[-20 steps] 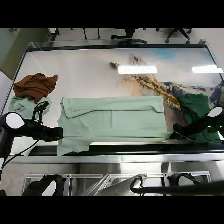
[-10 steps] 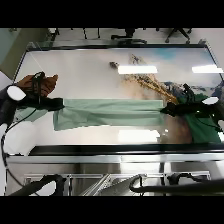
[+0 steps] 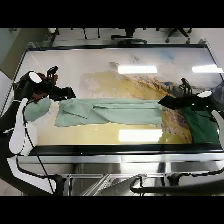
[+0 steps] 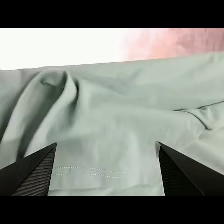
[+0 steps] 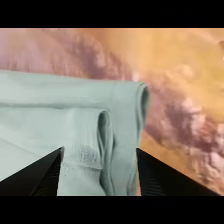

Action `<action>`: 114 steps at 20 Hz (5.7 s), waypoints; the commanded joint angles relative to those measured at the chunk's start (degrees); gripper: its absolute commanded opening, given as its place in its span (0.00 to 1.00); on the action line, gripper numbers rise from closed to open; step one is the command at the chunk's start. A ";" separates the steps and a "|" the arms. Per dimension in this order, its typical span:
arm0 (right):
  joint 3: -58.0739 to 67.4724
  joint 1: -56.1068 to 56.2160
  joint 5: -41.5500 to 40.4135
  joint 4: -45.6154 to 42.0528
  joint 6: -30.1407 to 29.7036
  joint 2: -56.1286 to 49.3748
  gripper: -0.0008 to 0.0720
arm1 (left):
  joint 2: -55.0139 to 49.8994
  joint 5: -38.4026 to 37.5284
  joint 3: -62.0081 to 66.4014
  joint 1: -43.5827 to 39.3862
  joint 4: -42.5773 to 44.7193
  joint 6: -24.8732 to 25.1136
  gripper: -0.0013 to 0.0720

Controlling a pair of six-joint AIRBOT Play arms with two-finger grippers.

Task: Fold the shirts.

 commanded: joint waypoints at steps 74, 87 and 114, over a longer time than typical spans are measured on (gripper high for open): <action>21.22 23.58 14.91 2.01 11.87 -14.71 0.86 | 23.67 -17.09 22.40 -1.53 -9.18 -5.14 0.03; 22.25 24.63 16.44 8.66 8.17 -18.49 0.64 | 23.69 -18.10 22.43 -1.53 -9.16 -5.11 0.03; 32.13 18.97 17.29 15.98 8.59 -9.16 0.04 | 23.69 -18.47 22.40 -1.53 -9.20 -4.04 0.03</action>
